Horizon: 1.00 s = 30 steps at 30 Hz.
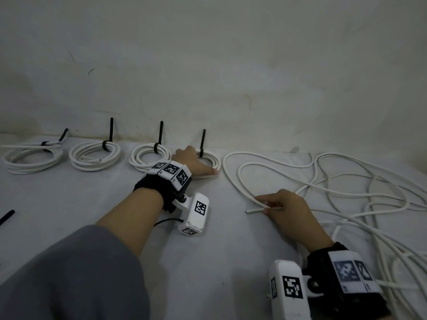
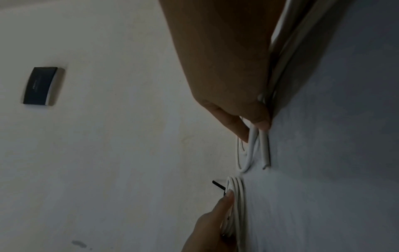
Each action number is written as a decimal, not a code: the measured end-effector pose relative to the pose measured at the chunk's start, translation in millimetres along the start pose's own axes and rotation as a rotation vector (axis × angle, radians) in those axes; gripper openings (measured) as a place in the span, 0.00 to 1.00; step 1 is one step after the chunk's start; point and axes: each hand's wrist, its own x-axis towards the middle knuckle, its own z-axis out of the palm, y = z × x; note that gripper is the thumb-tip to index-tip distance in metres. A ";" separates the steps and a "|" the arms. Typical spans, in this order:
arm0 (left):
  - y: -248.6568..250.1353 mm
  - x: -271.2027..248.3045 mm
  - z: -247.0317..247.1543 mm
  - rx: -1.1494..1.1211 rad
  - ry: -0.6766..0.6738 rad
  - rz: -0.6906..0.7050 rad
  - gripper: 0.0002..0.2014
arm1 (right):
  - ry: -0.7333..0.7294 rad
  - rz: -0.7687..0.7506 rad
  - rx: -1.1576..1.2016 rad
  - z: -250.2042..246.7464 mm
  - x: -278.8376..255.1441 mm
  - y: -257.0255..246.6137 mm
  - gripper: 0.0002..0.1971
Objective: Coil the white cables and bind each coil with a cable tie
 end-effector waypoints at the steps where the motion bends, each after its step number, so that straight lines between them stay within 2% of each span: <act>1: 0.0 2.6 0.8 -0.003 0.017 0.001 0.50 | 0.008 0.005 0.008 0.7 0.5 0.5 0.16; 5: 6.0 4.4 -1.0 0.028 0.073 0.051 0.43 | 0.033 0.036 0.044 1.4 0.6 0.2 0.12; 9: 16.7 -13.6 -11.9 -0.013 0.179 0.178 0.34 | 0.033 0.071 0.051 -0.9 -0.2 -8.7 0.07; 12: 22.2 -40.7 -22.4 -0.158 0.231 0.316 0.16 | 0.034 0.077 0.080 -8.1 -1.3 -22.6 0.04; 13: 24.4 -54.0 -25.8 -0.213 0.189 0.373 0.10 | 0.031 0.084 0.122 -13.1 -1.7 -27.7 0.03; 15: 28.7 -85.8 -29.8 -0.313 -0.039 0.483 0.05 | 0.026 0.121 0.240 -26.8 -4.6 -37.5 0.03; 17: 31.8 -121.5 -29.6 -0.299 -0.296 0.568 0.07 | 0.046 0.142 0.387 -42.1 -10.2 -46.5 0.04; 19: 31.6 -151.2 -23.7 -0.176 -0.413 0.608 0.12 | 0.061 0.137 0.530 -54.4 -18.1 -55.1 0.05; 21: 33.4 -174.7 -16.2 -0.130 -0.403 0.605 0.17 | 0.018 0.129 0.621 -62.7 -28.9 -64.4 0.06; 22: 35.2 -183.0 -12.3 -0.189 -0.383 0.588 0.18 | -0.016 0.117 0.653 -65.3 -35.0 -68.9 0.07; 24: 42.3 -195.1 -7.2 -0.485 -0.340 0.493 0.18 | -0.059 0.059 0.679 -68.4 -47.8 -76.1 0.09; 27: 55.3 -205.5 -6.2 -0.989 -0.285 0.315 0.15 | -0.013 -0.034 0.659 -72.5 -66.0 -79.8 0.13; 29: 60.5 -208.9 -8.2 -1.153 -0.270 0.235 0.11 | 0.005 -0.065 0.638 -75.8 -77.1 -78.1 0.11; 30: 62.4 -210.0 -8.6 -1.159 -0.275 0.221 0.10 | 0.013 -0.082 0.593 -77.8 -81.6 -75.4 0.11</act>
